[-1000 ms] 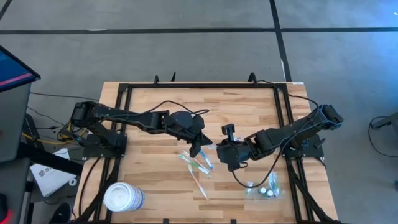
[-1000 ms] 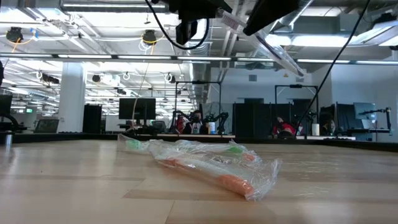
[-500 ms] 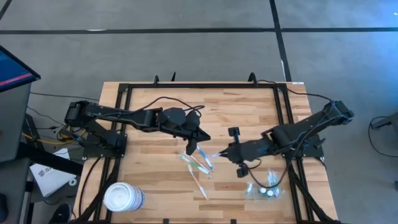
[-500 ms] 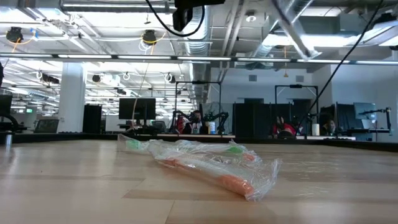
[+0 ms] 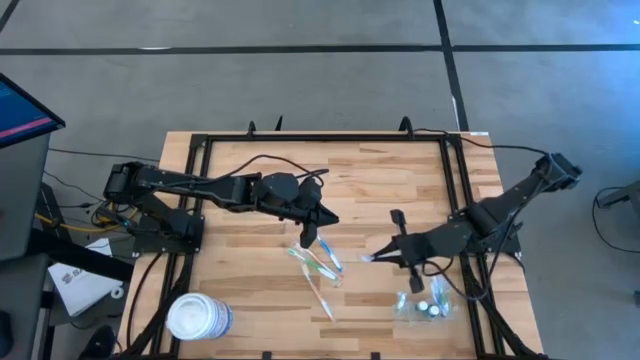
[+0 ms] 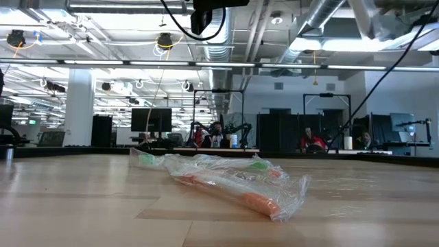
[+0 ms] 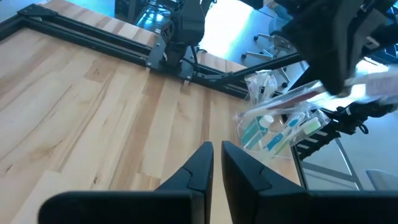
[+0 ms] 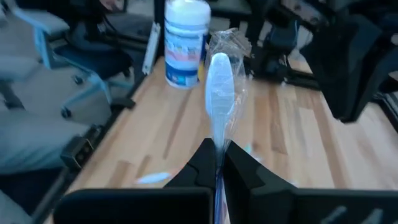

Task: Pick & Place toothbrushing station
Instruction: Put the purple toothbrush into the transparent organizer

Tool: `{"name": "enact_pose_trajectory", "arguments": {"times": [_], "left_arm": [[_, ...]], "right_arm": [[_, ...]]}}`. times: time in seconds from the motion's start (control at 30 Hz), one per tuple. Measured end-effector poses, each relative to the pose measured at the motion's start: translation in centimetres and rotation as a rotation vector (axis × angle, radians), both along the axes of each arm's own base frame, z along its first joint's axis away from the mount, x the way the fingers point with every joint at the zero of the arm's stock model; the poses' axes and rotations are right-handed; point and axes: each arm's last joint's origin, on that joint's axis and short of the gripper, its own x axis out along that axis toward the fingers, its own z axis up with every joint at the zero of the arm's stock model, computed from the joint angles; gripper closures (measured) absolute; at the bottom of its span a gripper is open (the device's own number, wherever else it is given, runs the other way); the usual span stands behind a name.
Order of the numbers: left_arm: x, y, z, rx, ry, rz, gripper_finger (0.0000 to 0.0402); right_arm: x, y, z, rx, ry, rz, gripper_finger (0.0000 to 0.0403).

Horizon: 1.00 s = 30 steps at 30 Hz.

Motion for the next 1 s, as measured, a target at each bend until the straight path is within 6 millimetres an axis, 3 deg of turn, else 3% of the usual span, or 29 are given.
{"name": "enact_pose_trajectory", "arguments": {"times": [0.63, 1.0], "left_arm": [[0.0, 0.0, 0.0, 0.005, 0.000, 0.012, 0.0376], [0.0, 0.0, 0.0, 0.024, 0.000, 0.007, 0.0376]], "right_arm": [[-2.8, 4.2, 1.2, 0.146, -0.138, 0.130, 0.0402], [-2.7, 5.1, -1.7, 0.218, -0.220, 0.141, 0.0402]]}}
